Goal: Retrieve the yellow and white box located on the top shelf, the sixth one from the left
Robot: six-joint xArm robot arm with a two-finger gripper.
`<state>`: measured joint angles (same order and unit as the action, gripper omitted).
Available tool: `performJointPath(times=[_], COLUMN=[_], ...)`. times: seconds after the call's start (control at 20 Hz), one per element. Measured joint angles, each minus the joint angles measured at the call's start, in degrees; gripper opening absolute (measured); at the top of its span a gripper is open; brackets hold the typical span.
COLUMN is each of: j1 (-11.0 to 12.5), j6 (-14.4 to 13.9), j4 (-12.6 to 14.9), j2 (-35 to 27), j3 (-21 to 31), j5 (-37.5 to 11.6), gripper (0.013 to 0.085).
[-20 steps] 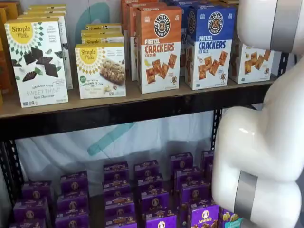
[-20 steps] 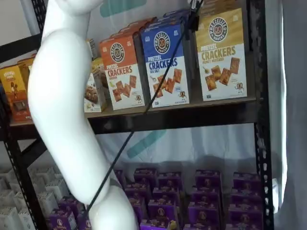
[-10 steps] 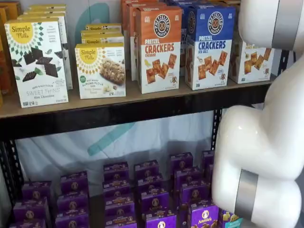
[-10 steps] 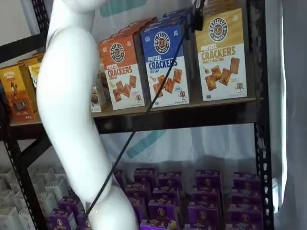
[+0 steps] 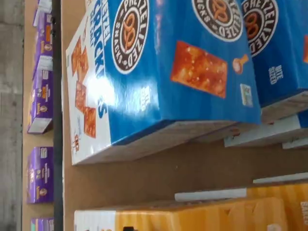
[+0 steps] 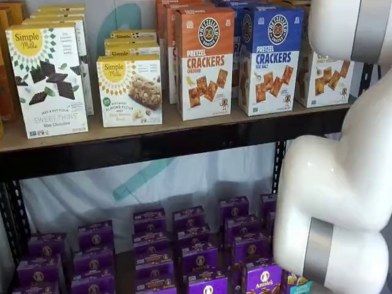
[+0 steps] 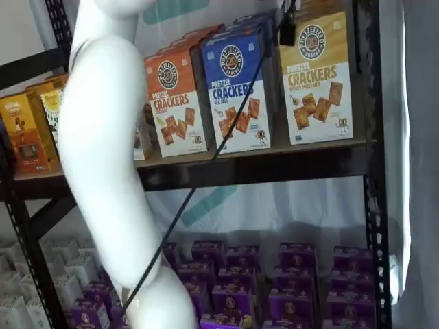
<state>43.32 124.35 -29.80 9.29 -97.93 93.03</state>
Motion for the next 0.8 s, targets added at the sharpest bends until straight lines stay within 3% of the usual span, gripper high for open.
performJointPath(times=[0.35,0.8], j1=[-0.77,-3.72], j6=[0.27,-0.66], j4=[1.9,7.1], j2=[-0.99,-2.18], j3=[-1.21,-3.03], j5=[-0.73,-0.9], gripper=[0.085,0.085])
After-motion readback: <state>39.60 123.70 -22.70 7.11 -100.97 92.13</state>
